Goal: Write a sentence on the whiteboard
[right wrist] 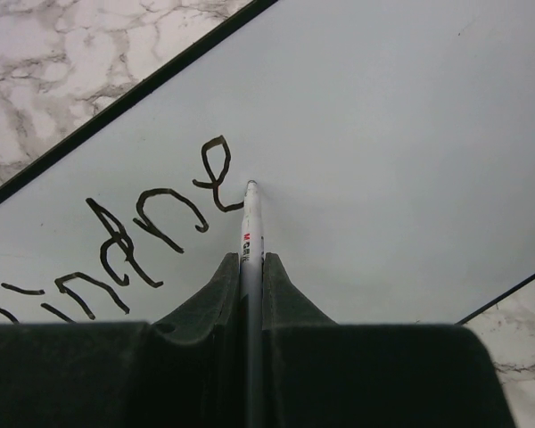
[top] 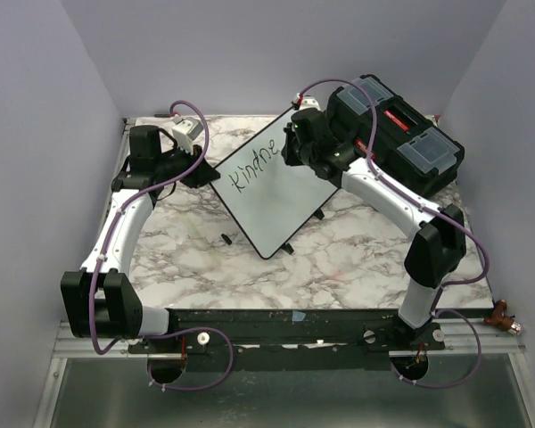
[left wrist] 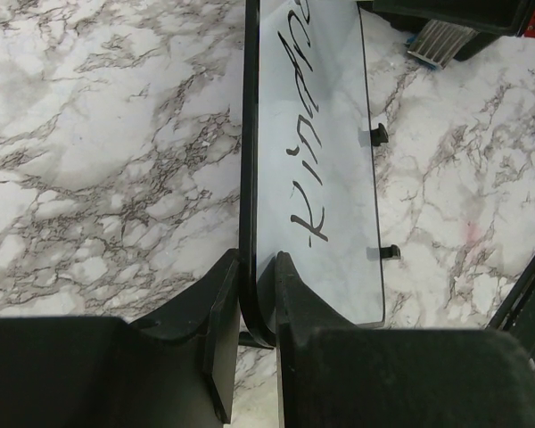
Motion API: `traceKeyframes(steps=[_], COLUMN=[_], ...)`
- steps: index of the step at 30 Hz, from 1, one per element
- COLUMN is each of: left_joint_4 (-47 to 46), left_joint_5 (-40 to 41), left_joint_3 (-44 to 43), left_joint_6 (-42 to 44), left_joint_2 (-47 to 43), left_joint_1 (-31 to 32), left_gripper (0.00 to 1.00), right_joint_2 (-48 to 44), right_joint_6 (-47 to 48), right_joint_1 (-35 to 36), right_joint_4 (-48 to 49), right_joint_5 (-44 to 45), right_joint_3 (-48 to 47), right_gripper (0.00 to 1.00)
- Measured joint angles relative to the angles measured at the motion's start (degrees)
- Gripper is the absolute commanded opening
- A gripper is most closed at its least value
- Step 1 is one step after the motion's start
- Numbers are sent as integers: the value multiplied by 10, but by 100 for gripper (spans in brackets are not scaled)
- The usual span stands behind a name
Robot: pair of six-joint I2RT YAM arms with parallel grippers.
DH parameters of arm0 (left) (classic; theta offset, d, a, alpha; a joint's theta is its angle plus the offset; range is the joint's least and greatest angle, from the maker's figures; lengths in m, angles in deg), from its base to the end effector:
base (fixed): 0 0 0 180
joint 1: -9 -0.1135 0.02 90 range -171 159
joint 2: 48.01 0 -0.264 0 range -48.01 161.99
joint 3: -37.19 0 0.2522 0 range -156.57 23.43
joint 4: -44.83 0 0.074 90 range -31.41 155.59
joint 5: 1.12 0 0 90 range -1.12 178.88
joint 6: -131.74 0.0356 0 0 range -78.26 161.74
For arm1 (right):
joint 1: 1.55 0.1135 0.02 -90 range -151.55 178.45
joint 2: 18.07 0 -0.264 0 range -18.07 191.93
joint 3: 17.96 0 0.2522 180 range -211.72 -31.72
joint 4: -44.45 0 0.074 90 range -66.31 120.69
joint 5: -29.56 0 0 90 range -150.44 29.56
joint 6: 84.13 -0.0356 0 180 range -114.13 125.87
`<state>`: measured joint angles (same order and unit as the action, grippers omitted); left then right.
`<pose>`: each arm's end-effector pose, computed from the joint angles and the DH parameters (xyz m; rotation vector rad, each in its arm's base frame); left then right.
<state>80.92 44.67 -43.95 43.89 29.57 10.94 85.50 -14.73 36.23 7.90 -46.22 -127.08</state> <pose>0.2978 -0.0349 0.3335 0.5196 1.9950 -0.8153 0.3420 0.2541 0.3386 -0.1678 2.1065 0.3521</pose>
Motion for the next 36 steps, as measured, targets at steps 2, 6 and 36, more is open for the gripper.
traceKeyframes(steps=[2, 6, 36], left_joint_4=[0, -2, -91], left_joint_5=[0, 0, 39], left_joint_3=[1, 3, 121], left_joint_6=[2, 3, -46], left_joint_2=[-2, -5, -102], left_joint_1=[1, 2, 2], left_gripper=[0, 0, 4], right_joint_2=[0, -2, -160], right_joint_6=[2, 1, -34], right_joint_1=[-1, -3, -3], right_joint_4=[-1, 0, 38], right_joint_5=[4, 5, -13], right_joint_3=[-7, -8, 151], right_gripper=[1, 1, 1])
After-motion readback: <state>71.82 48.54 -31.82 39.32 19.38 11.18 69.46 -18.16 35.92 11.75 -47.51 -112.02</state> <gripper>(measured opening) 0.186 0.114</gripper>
